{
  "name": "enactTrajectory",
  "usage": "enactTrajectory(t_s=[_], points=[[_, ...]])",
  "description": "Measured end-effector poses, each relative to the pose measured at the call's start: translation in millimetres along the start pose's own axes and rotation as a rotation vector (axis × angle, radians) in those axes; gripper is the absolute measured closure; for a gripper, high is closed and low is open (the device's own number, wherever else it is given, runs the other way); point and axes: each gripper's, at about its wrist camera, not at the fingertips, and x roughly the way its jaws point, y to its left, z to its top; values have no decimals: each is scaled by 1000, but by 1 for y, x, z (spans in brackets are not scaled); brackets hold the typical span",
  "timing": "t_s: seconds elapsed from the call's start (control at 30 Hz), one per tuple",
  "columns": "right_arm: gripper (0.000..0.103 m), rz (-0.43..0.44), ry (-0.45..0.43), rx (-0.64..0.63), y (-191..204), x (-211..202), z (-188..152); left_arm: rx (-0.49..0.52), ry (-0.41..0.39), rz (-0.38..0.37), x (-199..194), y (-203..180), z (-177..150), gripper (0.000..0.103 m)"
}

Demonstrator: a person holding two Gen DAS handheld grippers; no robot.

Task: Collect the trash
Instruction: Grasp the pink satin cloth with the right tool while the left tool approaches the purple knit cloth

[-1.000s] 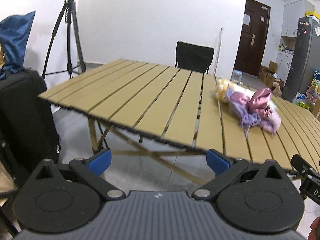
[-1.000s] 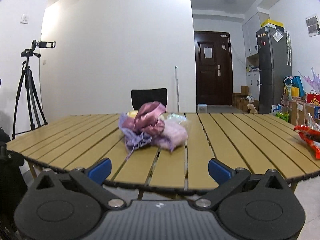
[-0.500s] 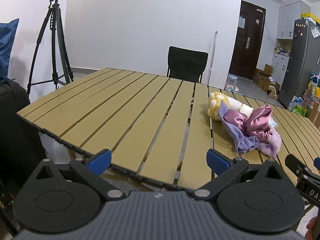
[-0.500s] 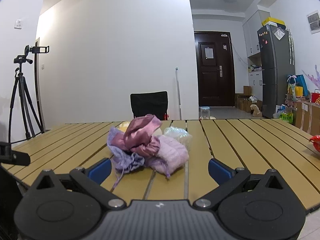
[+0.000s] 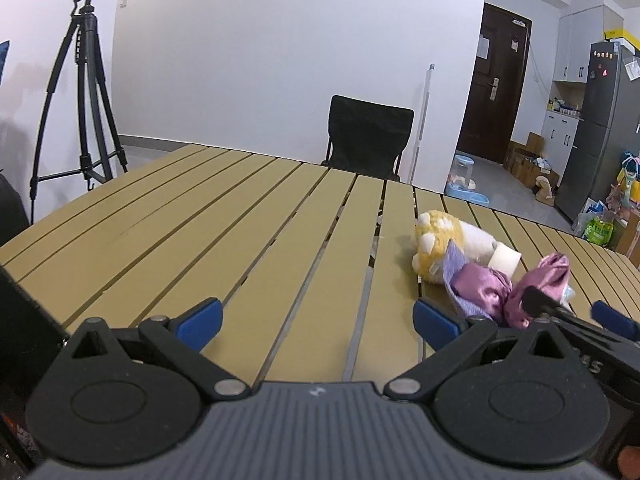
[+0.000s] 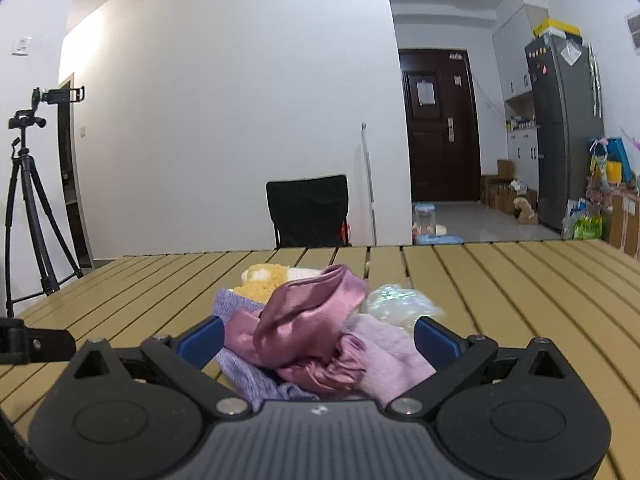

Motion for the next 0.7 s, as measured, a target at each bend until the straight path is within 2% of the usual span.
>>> enactTrajectory(t_s=[0.17, 0.3, 0.37, 0.43, 0.47, 0.57, 0.7], points=[[11, -19, 73, 13, 5, 32, 4, -6, 30, -6, 19, -6, 1, 0], [33, -14, 124, 16, 4, 48, 3, 4, 39, -1, 28, -11, 0, 0], [43, 3, 117, 23, 3, 47, 3, 2, 42, 0, 30, -12, 0, 0], [48, 5, 111, 16, 3, 45, 3, -3, 44, 0, 32, -12, 1, 0], [55, 15, 112, 19, 1, 45, 3, -5, 45, -1, 32, -12, 1, 0], [63, 36, 106, 39, -2, 40, 4, -5, 45, -6, 31, -11, 1, 0], [66, 42, 83, 63, -4, 30, 4, -1, 41, -11, 27, -12, 0, 0]])
